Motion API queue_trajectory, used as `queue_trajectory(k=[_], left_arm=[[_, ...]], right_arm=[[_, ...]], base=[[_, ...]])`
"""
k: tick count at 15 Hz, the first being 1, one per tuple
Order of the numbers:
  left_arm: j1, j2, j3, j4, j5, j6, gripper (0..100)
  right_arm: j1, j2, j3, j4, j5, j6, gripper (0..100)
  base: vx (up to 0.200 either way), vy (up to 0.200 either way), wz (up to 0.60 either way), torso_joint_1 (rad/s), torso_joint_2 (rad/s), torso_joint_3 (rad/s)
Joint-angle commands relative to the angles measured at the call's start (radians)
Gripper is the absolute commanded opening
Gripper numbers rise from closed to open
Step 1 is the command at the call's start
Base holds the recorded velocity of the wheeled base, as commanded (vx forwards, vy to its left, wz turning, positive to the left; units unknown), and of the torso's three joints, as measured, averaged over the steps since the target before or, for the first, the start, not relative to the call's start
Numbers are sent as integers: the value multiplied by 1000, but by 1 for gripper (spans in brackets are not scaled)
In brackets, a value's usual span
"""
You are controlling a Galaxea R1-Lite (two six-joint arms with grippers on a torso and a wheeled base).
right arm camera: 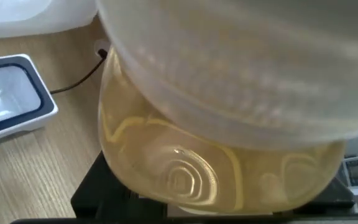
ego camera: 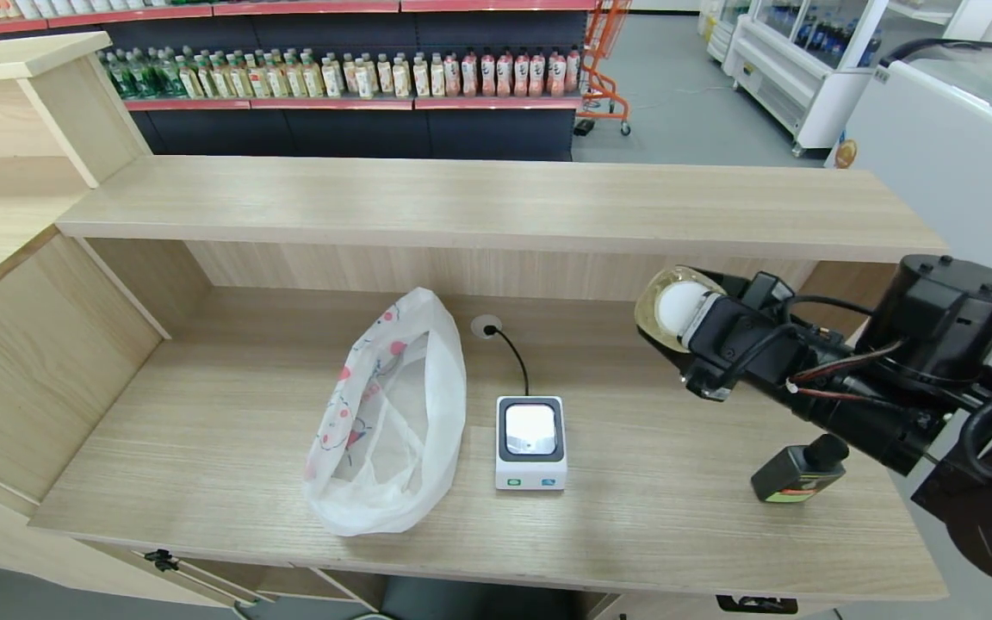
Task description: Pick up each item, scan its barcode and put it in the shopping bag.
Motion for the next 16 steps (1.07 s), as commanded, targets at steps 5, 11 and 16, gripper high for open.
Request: queue_trajectory(k=[5,11,16], left_arm=[[0,2,0,-1,0,-2,100],[0,2,0,-1,0,-7,100],[2,0,0,-1,0,-2,100]], right_arm=[[2,-5,21,-3,2,-17,0],[-44,69,37,-7,90,-12,0],[-162,170,30,-39,220,-1,0]], base=[[0,80,0,2,2,3],[0,200,0,-1,3,2],[0,80,0,2,0,0]])
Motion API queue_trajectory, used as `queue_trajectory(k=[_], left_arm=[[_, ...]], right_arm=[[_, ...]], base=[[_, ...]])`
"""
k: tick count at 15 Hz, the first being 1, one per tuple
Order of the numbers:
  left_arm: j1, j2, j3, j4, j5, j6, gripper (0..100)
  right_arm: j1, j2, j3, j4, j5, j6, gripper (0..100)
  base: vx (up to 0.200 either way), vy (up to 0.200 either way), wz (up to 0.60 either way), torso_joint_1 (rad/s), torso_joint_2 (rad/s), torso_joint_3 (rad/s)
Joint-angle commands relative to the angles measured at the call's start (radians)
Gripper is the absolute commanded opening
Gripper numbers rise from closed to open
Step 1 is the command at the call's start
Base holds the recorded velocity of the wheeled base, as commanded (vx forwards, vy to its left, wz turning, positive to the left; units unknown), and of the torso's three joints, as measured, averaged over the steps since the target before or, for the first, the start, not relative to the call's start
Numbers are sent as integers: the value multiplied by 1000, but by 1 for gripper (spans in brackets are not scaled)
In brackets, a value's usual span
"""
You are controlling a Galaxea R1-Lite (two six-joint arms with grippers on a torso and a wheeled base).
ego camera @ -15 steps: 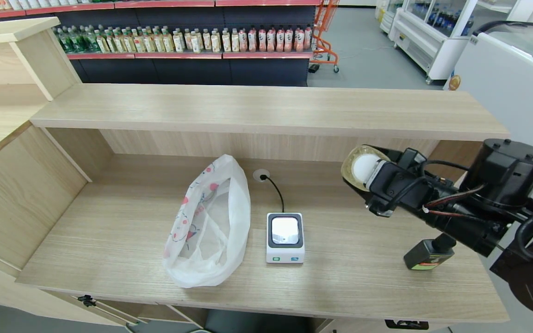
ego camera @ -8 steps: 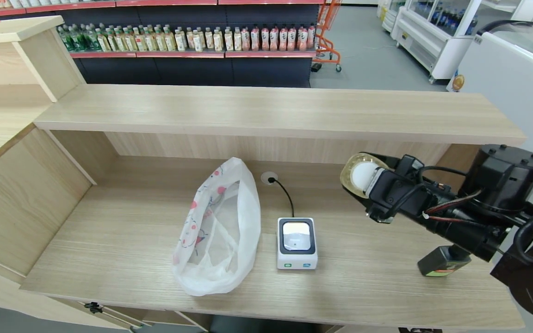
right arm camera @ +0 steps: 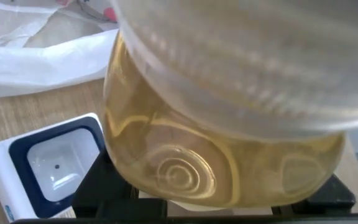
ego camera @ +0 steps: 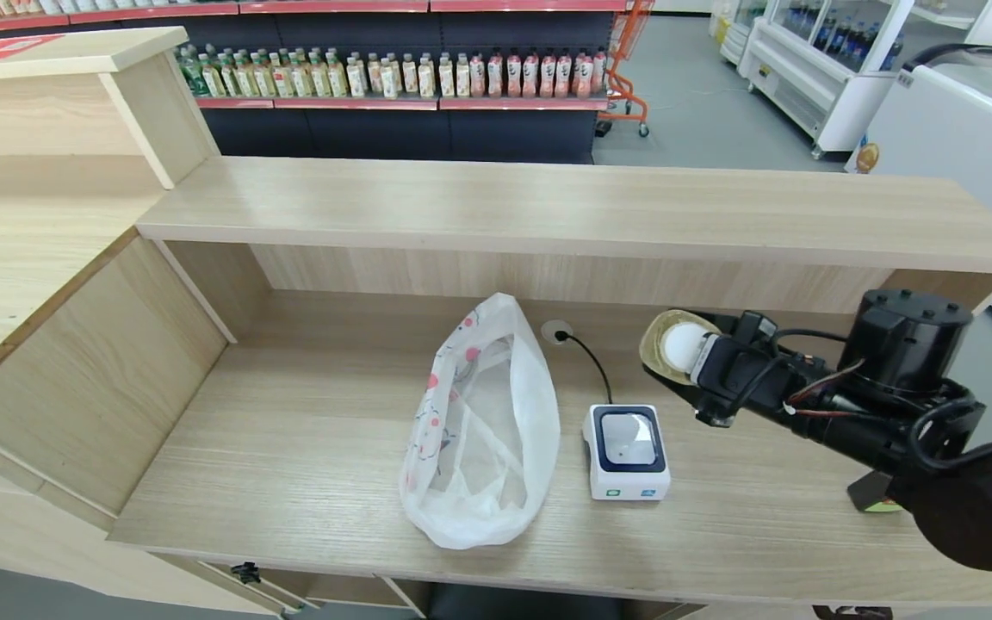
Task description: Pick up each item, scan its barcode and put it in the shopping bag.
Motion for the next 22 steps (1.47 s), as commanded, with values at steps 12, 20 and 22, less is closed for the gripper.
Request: queue_trajectory(k=[12,20,22], left_arm=[[0,0,0,0,0,0,100],[2,2,0,0,0,0,100],[2,0,0,0,0,0,100]], right_arm=[[58,212,-12,-42,39,-21,0],[54,246,65,-143,10,-68,0],[54,252,63,-153,9,-70,0]], base=[[0,0,0,0,0,0],[0,0,0,0,0,0],[0,0,0,0,0,0]])
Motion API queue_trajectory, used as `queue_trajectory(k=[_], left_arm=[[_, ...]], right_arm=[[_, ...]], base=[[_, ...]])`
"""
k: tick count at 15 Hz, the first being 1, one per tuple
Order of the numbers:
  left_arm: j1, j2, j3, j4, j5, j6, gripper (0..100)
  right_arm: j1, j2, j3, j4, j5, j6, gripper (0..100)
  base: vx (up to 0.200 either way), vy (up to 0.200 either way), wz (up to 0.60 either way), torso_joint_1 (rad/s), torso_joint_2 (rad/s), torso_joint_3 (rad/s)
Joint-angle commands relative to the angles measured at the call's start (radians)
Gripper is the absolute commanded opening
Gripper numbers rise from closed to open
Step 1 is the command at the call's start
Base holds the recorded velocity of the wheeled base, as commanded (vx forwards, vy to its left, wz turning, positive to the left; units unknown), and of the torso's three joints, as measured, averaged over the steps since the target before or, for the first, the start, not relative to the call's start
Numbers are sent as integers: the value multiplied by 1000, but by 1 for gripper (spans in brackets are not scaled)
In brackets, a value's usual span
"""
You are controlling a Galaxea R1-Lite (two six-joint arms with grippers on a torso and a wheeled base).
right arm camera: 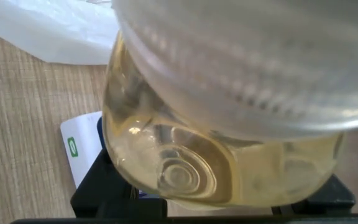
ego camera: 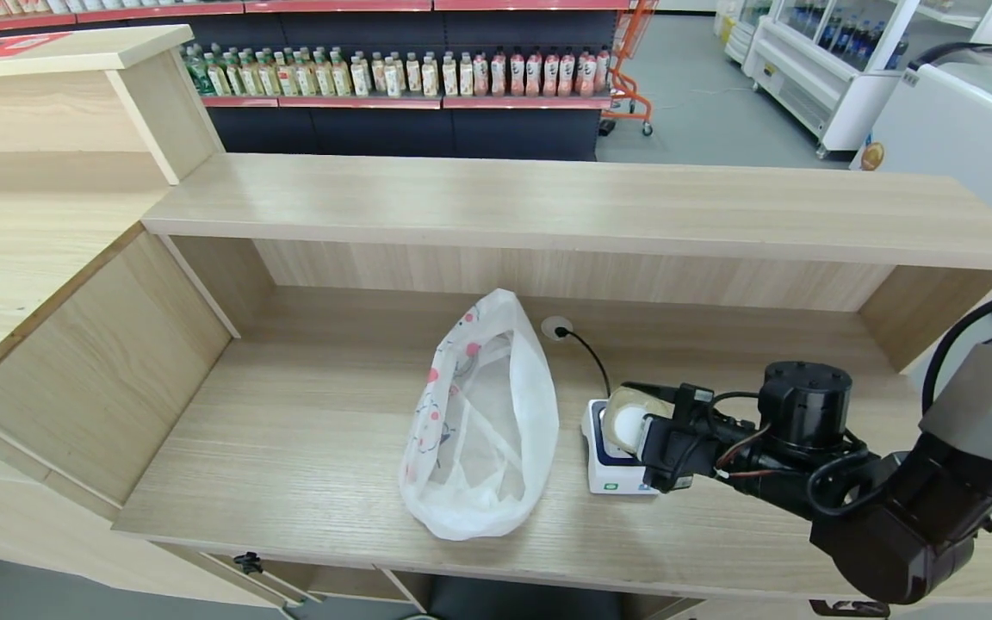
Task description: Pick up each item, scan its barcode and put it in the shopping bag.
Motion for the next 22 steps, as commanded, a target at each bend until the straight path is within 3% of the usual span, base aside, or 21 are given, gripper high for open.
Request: queue_trajectory(k=[1,22], left_arm=[[1,2,0,0,0,0,100],[-1,0,0,0,0,0,100]], right_arm=[[-3,5,1,-1,-1,-1,0],[-16,84,4,-94,1,-36,0]], base=[[0,0,0,0,0,0],[0,0,0,0,0,0]])
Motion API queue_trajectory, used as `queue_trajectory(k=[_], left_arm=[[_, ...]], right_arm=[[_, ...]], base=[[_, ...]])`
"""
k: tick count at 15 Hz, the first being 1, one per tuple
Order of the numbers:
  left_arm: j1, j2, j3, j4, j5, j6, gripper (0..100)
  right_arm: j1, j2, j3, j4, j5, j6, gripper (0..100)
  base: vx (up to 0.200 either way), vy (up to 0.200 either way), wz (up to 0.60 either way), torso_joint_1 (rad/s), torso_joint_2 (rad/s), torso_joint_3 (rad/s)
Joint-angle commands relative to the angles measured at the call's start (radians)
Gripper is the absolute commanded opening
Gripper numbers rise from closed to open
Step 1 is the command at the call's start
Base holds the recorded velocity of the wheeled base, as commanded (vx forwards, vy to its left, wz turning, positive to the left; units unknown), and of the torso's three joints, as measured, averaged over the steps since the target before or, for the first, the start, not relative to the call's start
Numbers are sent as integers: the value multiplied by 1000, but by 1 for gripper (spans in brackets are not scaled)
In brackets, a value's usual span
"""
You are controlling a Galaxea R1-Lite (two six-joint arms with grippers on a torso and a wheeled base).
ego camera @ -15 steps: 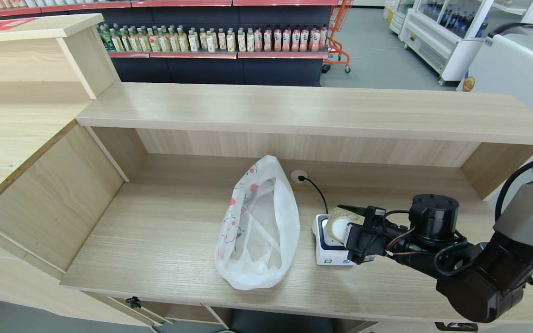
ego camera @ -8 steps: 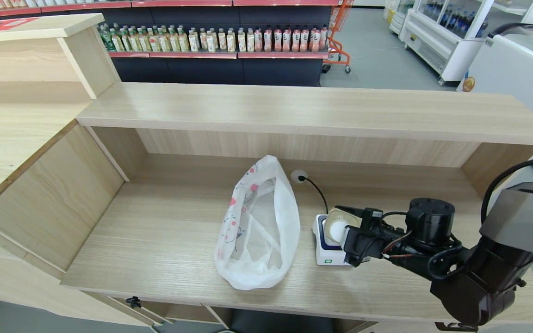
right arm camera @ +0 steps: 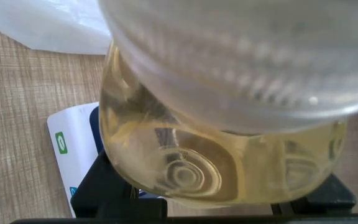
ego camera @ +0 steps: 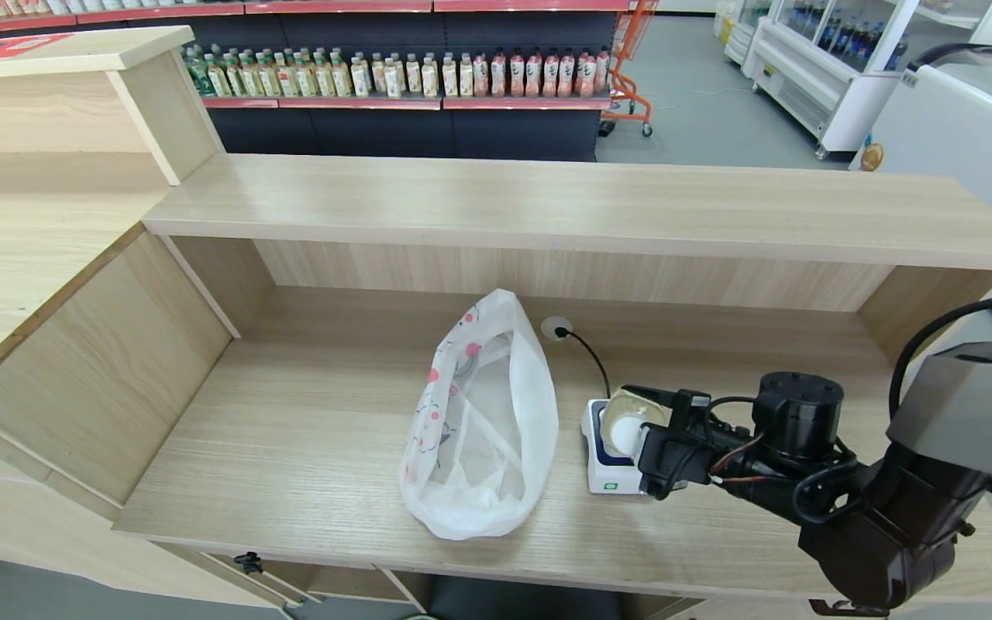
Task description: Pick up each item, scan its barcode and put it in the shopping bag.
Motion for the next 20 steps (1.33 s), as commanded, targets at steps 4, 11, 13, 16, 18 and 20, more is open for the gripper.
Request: queue_trajectory(k=[4,11,13,16,18,20], left_arm=[[0,0,0,0,0,0,100],[0,2,0,0,1,-4,100],[0,2,0,0,1,-4,100],[0,2,0,0,1,-4,100],[0,2,0,0,0,-4,100],[0,2,0,0,1,-4,100]], right_arm=[[13,-87,-75,18,-94,107,0],[65,-502,-425,785,-327,910,0],[59,-541,-454,839,-258,1057,0],[57,-574,-391,834,-172,1187,0],[63,-561,-360,831,-131,1190,0],[72,-520,-359,802,-120,1190,0]], base=[[0,0,0,0,0,0],[0,0,0,0,0,0],[0,0,0,0,0,0],[0,67,0,-1,1,1],[0,200,0,-10,-7,2],[0,200,0,19,12,0]])
